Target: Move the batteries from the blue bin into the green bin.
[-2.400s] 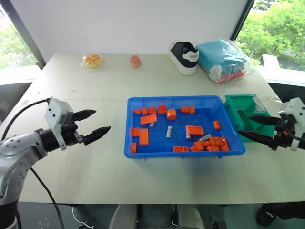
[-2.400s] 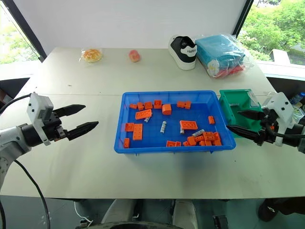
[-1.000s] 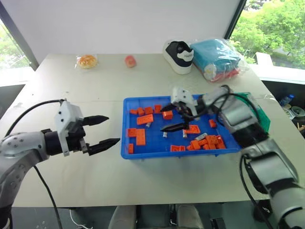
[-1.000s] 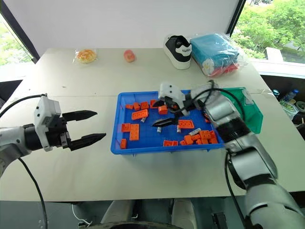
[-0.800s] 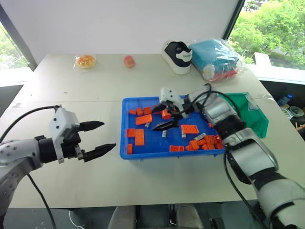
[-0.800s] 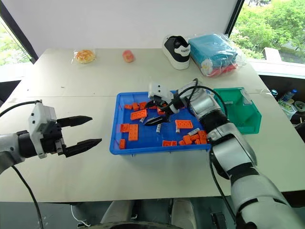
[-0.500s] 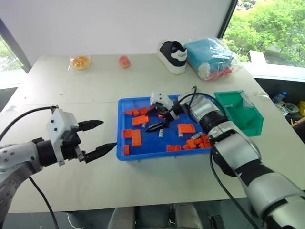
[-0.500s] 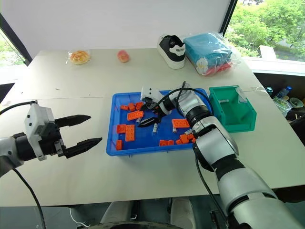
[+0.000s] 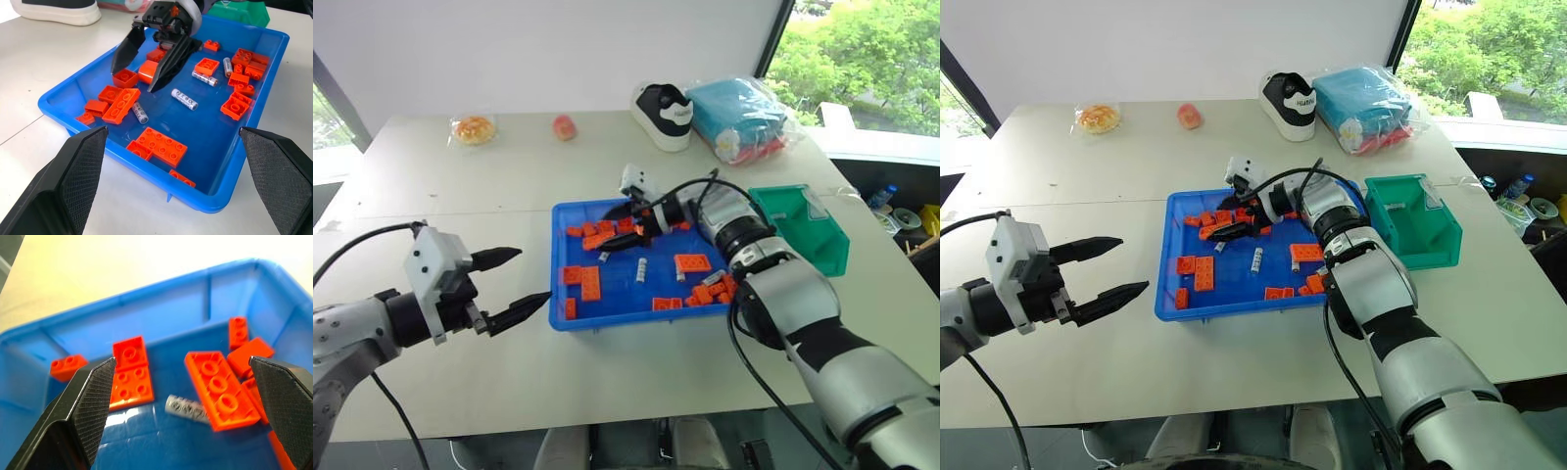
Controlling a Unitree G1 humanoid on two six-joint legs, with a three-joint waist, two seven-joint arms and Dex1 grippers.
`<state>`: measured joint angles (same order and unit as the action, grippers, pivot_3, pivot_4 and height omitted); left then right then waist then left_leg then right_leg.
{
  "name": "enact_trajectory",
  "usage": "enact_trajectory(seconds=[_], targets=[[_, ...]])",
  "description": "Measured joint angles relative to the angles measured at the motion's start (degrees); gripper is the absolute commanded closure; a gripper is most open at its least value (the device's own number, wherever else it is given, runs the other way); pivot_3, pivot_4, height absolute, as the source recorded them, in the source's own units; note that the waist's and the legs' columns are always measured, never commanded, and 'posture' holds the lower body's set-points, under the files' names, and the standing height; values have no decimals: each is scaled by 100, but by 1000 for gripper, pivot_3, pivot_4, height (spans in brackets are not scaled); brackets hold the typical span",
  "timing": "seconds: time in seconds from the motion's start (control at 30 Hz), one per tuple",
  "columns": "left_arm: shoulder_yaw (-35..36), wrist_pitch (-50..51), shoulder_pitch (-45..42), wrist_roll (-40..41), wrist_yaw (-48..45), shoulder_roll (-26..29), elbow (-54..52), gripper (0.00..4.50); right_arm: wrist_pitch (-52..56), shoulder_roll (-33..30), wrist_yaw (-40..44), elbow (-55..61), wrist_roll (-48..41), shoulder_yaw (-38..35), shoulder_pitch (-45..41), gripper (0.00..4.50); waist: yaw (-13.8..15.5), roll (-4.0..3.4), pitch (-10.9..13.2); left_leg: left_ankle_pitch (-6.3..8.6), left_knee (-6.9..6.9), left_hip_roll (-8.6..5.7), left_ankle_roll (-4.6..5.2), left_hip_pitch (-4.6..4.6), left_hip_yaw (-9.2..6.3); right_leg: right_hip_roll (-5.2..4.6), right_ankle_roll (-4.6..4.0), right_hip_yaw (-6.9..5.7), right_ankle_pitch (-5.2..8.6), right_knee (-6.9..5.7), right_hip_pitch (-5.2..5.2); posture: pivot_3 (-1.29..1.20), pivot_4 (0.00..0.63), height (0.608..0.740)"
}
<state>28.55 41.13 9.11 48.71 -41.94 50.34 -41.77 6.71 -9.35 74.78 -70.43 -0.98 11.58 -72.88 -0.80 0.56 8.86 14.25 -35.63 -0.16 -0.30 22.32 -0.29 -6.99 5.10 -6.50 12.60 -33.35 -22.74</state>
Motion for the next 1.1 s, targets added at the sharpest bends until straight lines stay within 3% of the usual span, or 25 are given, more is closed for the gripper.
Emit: enact_trajectory(seconds=[0.37, 0.7, 0.8, 0.97, 1.1], targets=[[-65, -5, -261, 15, 91, 12, 28, 0, -385, 201, -1073, -320, 701, 111, 41, 43, -6, 0, 0, 0, 0, 0, 0, 0, 2, 1, 0, 2, 0, -2, -1, 0, 150, 707], [-106, -7, -403, 6, 106, 13, 59, 0, -569, 283, -1077, -352, 1019, 178, 170, 43, -12, 0, 0, -1, 0, 0, 0, 0, 2, 3, 1, 4, -1, -6, 8, 0, 150, 707], [-133, -7, -443, 1, 111, 13, 70, 0, -568, 348, -1039, -352, 1073, 178, 209, 892, -11, 0, 0, -1, 0, 0, 0, 0, 2, 4, 1, 5, -1, -6, 11, 0, 150, 707], [-199, -11, -477, -68, 122, 12, 90, 0, -568, 354, -961, -352, 1110, 176, 230, 3293, -9, 1, 0, -1, -1, 0, -1, 0, 1, 5, 0, 6, -1, -6, 11, 0, 150, 707], [-242, -15, -490, -74, 136, 12, 108, 0, -565, 351, -868, -352, 1113, 170, 232, 3305, -13, 1, 0, -2, -1, 0, -1, 0, 2, 6, 1, 8, -1, -8, 17, 0, 150, 707]])
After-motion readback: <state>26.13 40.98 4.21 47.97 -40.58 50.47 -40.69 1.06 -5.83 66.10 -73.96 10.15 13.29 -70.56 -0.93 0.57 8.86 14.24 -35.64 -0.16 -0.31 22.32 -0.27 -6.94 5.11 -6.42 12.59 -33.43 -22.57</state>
